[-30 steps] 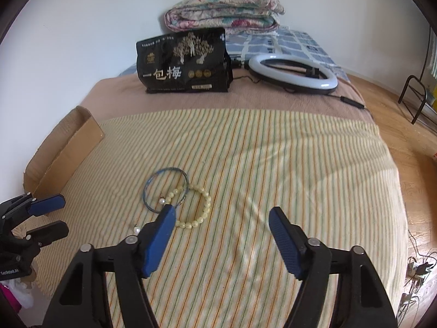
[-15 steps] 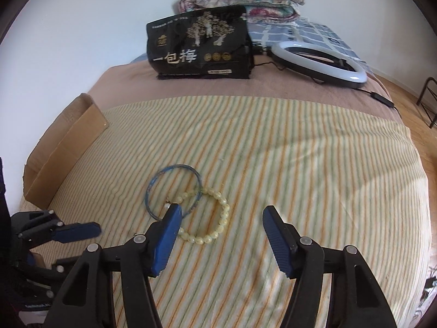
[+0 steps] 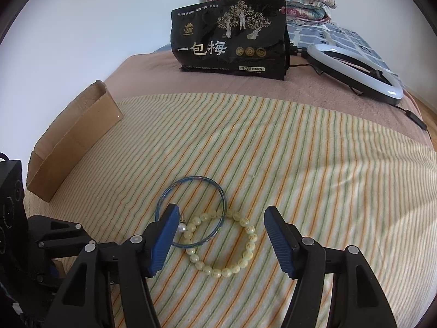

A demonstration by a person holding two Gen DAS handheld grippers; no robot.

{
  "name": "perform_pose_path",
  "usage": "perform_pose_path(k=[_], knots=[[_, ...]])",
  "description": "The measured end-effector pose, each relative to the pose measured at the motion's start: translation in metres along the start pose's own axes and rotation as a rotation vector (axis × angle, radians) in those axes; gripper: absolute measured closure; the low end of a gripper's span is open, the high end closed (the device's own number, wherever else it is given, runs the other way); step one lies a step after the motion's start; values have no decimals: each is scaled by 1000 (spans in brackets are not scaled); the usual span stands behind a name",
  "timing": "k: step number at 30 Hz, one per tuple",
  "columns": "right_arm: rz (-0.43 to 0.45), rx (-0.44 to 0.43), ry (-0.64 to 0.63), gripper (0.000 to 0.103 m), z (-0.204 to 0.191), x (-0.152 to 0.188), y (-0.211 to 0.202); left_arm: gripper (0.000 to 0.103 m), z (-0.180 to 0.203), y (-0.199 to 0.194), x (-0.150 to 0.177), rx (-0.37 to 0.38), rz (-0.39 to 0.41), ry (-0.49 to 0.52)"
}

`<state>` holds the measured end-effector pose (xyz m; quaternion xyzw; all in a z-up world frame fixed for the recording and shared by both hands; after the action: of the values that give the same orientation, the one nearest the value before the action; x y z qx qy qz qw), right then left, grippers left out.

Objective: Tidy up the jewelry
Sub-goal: 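Move both open grippers over the blue bangle and small pearl earring, then grasp the pearl earring with the left gripper while the right gripper grasps the blue bangle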

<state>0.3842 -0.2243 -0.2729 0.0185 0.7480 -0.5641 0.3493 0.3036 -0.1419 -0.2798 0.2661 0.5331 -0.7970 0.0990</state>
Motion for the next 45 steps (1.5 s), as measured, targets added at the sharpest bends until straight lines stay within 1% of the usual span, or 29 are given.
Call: perform_pose_path(k=[7,9,12,16,19,25,27,29,35,45], knots=[[-7,-27,-34,35,-11,-2,12,94,-6,-3,2,-43,1,27],[-6,-29,-39,33,-14,-3,15,94,-10,-5,4,-55,2,30],[-7,-33,-51,32,-19,-4,18,94,-19,-10,7,-62,3,15],[-17,-28,-73,24,-25,-4,22,94,-33,-18,11,-67,6,-15],[-28,-17,-107,23,-32,-4,24,94,-42,-24,15,-68,10,-36],[-68,58,-206,23,-42,-2,34,94,-54,-32,18,-71,15,-60],[-78,76,-240,24,-46,-2,36,94,-57,-35,19,-73,17,-67],[-85,87,-254,29,-46,-3,38,94,-61,-37,20,-75,19,-75],[-92,94,-268,30,-48,-4,38,94,-68,-45,21,-75,24,-101],[-9,107,-247,30,-59,-17,4,94,-78,-74,15,-72,76,-143]])
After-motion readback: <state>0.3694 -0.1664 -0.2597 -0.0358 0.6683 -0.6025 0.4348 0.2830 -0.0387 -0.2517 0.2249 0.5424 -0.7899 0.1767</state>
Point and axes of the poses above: each gripper's, at about its wrist camera, not at the fingertips, and y roughly the way its jaws point, z to its right, x to its underside, the point moved 9 cm from there along y, roughly the way its jaws point, and after that the axes turned 6 degrees about -y, right-handed, at the moved point
